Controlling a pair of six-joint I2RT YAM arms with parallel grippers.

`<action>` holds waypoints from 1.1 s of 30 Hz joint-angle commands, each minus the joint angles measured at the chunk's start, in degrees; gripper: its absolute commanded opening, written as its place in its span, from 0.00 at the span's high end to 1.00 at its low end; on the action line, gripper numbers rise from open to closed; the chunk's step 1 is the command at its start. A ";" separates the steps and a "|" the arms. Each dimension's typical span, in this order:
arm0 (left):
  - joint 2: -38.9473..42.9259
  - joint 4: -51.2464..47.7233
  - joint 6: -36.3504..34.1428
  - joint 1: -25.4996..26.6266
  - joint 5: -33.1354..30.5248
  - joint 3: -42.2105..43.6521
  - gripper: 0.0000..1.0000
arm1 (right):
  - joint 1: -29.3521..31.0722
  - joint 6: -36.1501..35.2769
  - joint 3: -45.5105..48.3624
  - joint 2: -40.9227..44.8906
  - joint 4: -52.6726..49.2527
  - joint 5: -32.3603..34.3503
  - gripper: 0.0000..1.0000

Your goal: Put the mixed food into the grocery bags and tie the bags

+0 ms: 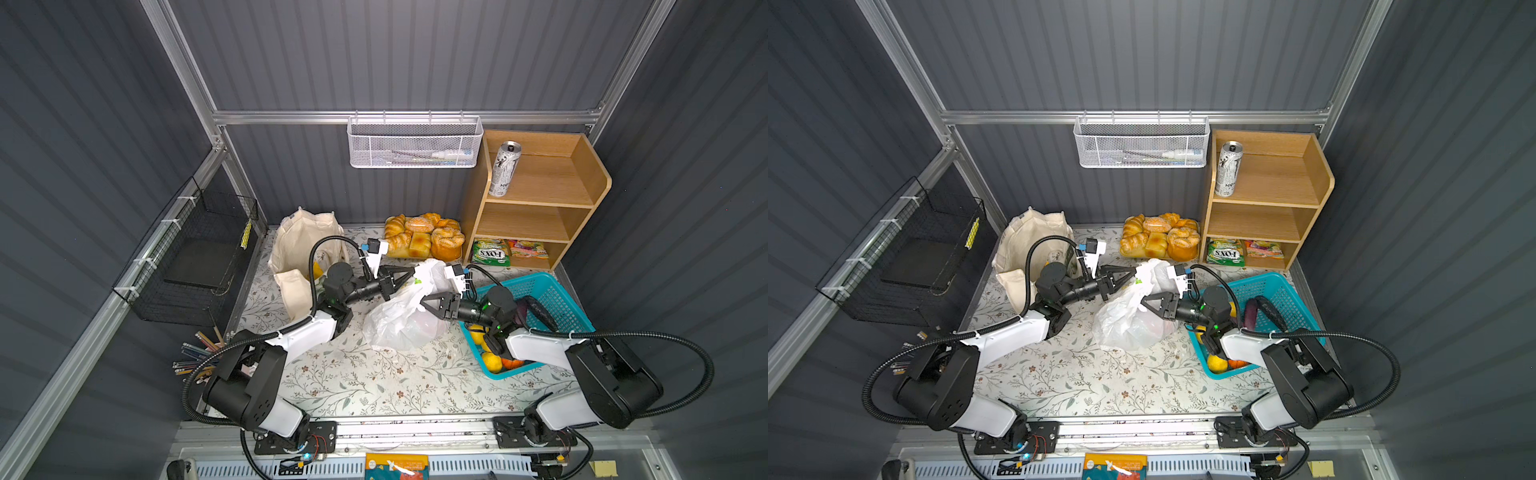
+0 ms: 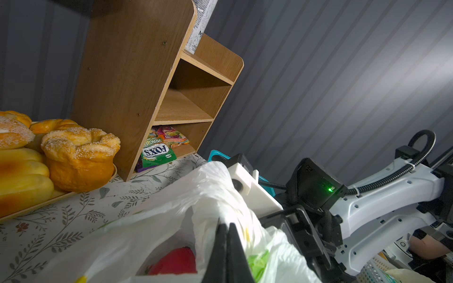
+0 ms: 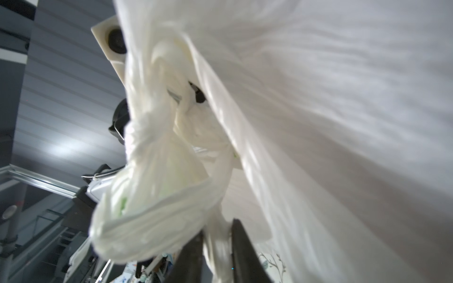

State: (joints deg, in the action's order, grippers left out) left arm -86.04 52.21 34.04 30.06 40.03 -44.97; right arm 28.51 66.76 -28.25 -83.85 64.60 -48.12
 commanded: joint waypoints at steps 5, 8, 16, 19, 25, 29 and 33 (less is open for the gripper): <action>2.26 -1.49 -0.66 -1.92 -2.70 -1.17 1.00 | -1.79 -0.13 3.23 3.68 -1.34 2.48 1.00; 4.39 -5.91 -2.42 -4.22 -4.87 -2.79 1.00 | -5.94 -0.31 7.04 8.98 -5.74 4.02 1.00; 8.78 -13.42 -6.18 -6.49 -7.88 -4.34 1.00 | -15.99 -7.75 9.91 22.04 -27.41 5.19 1.00; 10.45 -14.23 -6.49 -7.39 -11.33 -2.51 1.00 | -18.93 -6.54 11.15 23.17 -27.44 5.56 1.00; 6.29 -16.77 -7.75 -5.39 -5.19 -3.90 0.86 | -18.68 -7.08 7.33 18.16 -26.72 -0.86 1.00; 4.98 -21.05 -11.65 -1.95 -5.93 -4.32 0.80 | -17.22 -6.30 5.49 14.78 -24.95 -3.23 1.00; 4.90 -20.00 -11.72 -0.75 -6.87 -2.82 0.81 | -16.64 -5.07 4.48 16.51 -24.99 -4.92 0.61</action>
State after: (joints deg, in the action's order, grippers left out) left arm -81.52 32.45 24.53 29.02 32.86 -48.25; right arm 11.70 61.49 -22.22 -69.43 38.52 -50.22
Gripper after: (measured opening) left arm 0.193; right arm 0.330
